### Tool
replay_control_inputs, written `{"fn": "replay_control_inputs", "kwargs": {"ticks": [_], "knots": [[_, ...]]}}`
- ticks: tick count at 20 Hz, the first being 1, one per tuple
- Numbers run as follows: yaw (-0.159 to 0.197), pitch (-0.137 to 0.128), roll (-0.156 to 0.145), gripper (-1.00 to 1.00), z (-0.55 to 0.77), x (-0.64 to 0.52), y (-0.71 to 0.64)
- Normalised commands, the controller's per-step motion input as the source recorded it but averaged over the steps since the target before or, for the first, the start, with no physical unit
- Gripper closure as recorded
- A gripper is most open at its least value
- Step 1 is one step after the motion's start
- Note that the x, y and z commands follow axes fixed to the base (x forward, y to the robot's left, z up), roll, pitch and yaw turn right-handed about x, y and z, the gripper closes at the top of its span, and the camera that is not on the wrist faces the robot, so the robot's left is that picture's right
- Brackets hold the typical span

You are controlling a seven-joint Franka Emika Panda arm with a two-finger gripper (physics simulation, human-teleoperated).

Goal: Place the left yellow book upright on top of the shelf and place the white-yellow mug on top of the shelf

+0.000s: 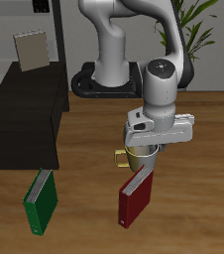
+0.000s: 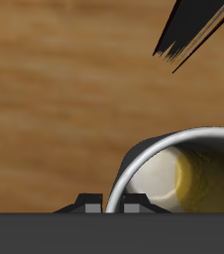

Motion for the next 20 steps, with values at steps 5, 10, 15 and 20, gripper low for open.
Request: {"fn": "replay_control_inputs", "kwargs": {"ticks": [5,10,15,20], "knots": [[-0.025,-0.037,-0.007,1.0,0.43,-0.06,-0.26],[0.02,-0.095,-0.035,1.0,0.66,-0.16,-0.26],[-0.009,-0.086,-0.029,1.0,0.71,-0.19,-0.24],[-0.055,-0.05,-0.027,1.0,0.69,-0.2,-0.41]]}}
